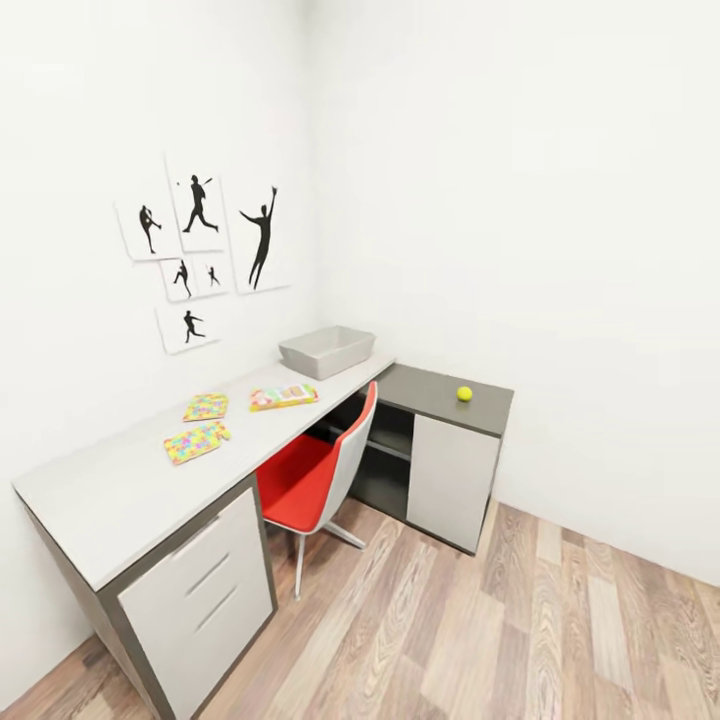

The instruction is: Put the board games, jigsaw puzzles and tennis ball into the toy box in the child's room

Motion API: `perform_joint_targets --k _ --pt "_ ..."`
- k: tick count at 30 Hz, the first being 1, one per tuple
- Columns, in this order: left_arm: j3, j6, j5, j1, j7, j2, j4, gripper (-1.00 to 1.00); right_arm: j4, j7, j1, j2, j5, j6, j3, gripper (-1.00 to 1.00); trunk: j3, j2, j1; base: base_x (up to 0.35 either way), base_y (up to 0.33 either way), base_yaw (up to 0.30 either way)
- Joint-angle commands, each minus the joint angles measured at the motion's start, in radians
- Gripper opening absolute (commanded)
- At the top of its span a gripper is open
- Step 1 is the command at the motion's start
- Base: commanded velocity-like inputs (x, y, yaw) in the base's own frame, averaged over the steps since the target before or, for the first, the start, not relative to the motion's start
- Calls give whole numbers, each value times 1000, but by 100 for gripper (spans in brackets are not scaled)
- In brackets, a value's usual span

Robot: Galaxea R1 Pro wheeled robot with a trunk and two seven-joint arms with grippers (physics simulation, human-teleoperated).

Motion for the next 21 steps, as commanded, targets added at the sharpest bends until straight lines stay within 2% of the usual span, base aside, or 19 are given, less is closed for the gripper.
perform_joint_targets --k 1,21 --pt "1 -4 0 0 0 0 0 100 -1 0 0 0 -1 0 -1 100 2 7 -4 0 0 -277" --pt "-4 -1 -6 0 0 4 0 100 0 0 0 -1 -2 0 -1 100 65 147 -81 0 0 -277"
